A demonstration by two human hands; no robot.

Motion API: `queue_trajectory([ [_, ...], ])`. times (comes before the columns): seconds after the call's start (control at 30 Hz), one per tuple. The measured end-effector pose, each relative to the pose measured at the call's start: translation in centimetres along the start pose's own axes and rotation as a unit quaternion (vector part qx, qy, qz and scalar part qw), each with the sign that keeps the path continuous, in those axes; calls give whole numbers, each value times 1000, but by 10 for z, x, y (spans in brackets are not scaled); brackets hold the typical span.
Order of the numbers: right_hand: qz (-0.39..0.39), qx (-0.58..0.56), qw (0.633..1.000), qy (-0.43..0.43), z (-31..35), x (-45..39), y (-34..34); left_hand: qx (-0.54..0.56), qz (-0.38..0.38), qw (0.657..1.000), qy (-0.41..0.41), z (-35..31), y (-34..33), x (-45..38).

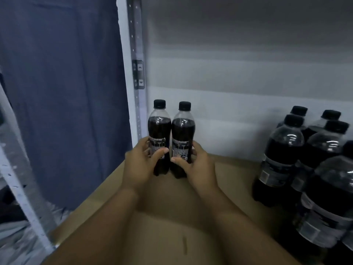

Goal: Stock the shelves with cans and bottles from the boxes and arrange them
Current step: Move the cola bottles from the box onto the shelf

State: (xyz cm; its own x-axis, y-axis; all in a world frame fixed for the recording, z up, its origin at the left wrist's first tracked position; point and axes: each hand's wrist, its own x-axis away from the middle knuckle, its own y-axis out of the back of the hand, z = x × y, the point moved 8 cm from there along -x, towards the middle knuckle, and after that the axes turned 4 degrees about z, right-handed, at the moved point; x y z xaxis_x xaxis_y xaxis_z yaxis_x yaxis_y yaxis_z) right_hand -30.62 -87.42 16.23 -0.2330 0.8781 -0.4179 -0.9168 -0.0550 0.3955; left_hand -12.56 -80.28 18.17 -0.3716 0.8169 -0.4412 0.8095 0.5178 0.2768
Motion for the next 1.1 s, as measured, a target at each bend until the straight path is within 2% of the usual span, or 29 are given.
queue_trajectory([
  [0.27, 9, 22, 999, 28, -8, -68, -42, -72, -44, 996, 20, 33, 14, -66],
  [0.43, 15, 6, 1000, -8, -11, -61, -44, -45, -50, 997, 42, 39, 10, -61],
  [0.53, 22, 14, 996, -87, -25, -36, -37, -44, -54, 994, 79, 48, 12, -32],
  [0.63, 18, 31, 993, -115, -28, 1, -23, -60, -25, 993, 97, 53, 13, 9],
  [0.83, 15, 68, 990, -124, -4, 98, 17, -71, 30, 990, 120, 29, 20, 98],
  [1.0, 45, 87, 988, -123, 27, 182, 34, -116, 66, 987, 93, -15, 26, 178],
  [1.1, 14, 84, 991, -102, 52, 231, 48, -108, 71, 988, 79, -33, 29, 221],
])
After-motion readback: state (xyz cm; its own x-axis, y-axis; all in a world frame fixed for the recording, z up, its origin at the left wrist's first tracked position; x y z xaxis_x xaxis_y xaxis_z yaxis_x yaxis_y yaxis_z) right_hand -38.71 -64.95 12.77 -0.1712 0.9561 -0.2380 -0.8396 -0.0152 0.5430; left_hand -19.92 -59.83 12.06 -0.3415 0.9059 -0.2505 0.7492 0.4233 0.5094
